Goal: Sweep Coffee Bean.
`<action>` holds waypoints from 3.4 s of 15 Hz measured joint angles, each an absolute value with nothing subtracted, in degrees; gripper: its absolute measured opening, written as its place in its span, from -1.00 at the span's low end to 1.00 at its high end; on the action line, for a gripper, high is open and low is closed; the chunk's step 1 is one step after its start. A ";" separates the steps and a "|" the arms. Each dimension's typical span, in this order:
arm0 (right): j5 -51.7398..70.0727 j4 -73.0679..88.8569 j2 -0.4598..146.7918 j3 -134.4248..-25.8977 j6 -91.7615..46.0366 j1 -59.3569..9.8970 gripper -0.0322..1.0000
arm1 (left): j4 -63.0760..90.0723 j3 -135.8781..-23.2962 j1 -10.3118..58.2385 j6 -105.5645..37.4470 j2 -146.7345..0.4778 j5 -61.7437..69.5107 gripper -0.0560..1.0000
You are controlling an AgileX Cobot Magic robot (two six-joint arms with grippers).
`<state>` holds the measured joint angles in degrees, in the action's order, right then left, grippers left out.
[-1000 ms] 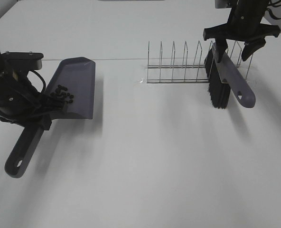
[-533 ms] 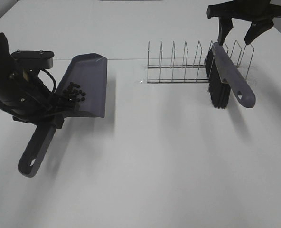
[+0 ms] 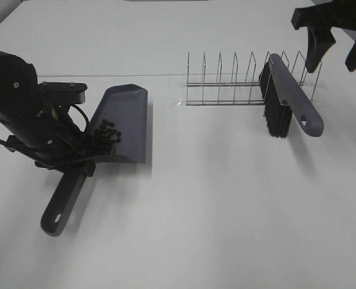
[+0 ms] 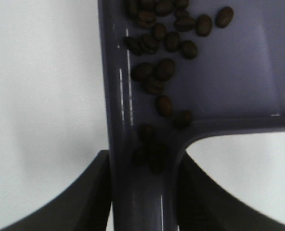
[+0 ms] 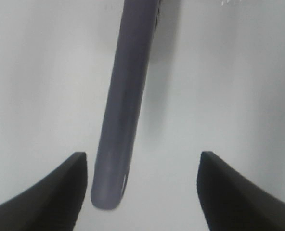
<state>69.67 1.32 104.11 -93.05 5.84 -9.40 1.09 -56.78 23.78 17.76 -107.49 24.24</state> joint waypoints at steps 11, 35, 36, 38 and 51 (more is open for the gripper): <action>68.12 2.81 69.21 -58.90 5.16 -9.40 0.27 | 3.04 -64.52 23.78 17.76 -114.02 31.91 0.01; 68.81 4.41 31.51 -35.24 0.00 -9.40 0.27 | -5.61 -39.53 23.78 16.50 -38.22 64.80 0.11; 67.84 4.41 30.83 -33.75 -1.43 -9.40 0.27 | -5.61 -38.16 23.78 14.95 -34.03 64.80 0.11; 66.58 4.41 29.85 -31.91 -2.06 -9.40 0.27 | -5.39 -36.21 23.78 11.52 -28.88 64.86 0.11; 61.36 5.56 6.19 -29.34 -7.16 -9.40 0.27 | 7.51 -28.99 23.78 -8.71 -18.74 60.28 0.11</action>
